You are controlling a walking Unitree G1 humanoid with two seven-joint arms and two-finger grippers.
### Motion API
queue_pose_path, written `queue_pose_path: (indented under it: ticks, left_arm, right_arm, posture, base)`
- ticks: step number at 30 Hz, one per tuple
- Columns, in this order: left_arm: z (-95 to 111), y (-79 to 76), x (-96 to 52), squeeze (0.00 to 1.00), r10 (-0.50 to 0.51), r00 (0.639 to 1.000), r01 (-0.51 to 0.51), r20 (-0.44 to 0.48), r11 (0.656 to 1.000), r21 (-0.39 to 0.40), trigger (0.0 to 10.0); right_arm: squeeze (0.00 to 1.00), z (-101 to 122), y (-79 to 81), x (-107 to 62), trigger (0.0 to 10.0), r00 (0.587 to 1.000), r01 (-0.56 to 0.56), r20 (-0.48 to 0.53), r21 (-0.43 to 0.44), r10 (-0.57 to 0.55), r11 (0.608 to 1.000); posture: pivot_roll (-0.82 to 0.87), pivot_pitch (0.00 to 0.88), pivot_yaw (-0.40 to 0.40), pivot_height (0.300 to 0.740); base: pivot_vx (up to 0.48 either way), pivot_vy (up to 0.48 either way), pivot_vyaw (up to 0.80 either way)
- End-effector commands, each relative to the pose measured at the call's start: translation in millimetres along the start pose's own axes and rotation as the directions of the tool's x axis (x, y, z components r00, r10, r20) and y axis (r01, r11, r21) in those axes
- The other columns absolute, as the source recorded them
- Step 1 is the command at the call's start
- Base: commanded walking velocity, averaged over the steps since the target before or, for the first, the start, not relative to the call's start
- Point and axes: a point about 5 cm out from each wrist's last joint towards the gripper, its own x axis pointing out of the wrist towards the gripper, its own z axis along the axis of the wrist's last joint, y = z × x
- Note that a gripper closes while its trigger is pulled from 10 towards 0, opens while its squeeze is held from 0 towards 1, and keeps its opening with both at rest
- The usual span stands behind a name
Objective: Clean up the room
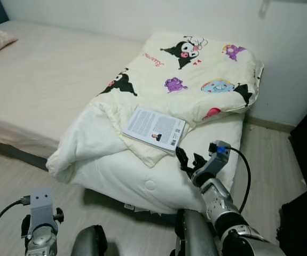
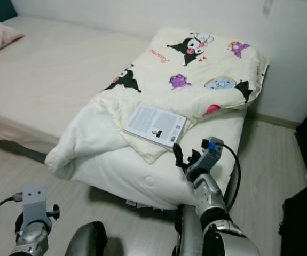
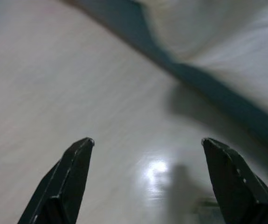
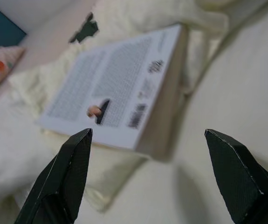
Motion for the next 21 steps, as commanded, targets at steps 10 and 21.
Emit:
queue_pose_path:
  ticks: [10,21]
  left_arm:
    - [-22.0,-7.1,-10.1,0.0,-0.114,0.992,0.114,-0.049,0.993,-0.012,10.0]
    - [-53.8,27.7,-28.4,0.0,-0.116,0.99,0.121,-0.082,0.991,0.053,10.0]
  right_arm:
    - [0.0,14.4,11.7,13.3,10.0,0.998,-0.04,0.043,0.118,0.035,0.992]
    - [0.0,32.3,10.3,25.3,10.0,0.998,0.067,0.002,0.087,-0.067,0.994]
  posture:
    - [-0.05,0.251,0.008,0.535]
    - [0.02,0.369,0.022,0.535]
  base:
    - [0.0,0.0,0.0]
    - [0.0,0.0,0.0]
